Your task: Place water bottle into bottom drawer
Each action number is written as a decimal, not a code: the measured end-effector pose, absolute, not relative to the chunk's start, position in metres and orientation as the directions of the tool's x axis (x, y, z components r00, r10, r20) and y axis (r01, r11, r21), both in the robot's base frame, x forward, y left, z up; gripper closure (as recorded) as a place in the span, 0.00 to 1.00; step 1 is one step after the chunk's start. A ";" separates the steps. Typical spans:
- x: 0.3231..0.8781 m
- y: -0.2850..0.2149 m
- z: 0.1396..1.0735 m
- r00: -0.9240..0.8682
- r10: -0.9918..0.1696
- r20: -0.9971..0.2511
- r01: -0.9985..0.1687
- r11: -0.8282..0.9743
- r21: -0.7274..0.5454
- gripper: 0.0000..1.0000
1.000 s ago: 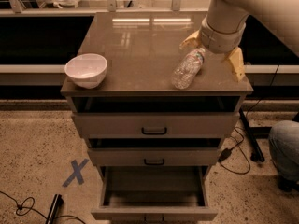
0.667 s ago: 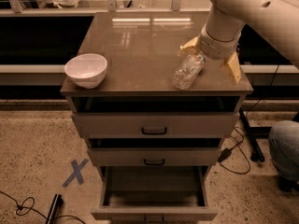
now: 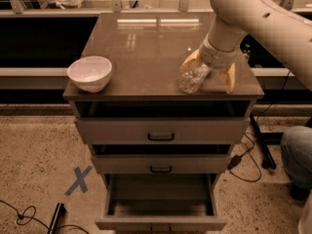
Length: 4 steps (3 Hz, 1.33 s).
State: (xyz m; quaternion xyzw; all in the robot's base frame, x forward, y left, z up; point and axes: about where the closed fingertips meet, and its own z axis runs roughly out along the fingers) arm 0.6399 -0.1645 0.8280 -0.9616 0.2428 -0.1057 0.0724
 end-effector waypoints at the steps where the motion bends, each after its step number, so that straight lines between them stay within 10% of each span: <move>1: 0.639 -0.156 0.824 0.868 -0.456 0.196 -0.424 -0.887 -0.185 0.42; 4: 0.630 -0.149 0.844 0.872 -0.459 0.170 -0.406 -0.872 -0.275 1.00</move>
Offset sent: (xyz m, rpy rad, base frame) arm -0.0102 0.0301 0.0279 0.2039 -0.0077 0.0312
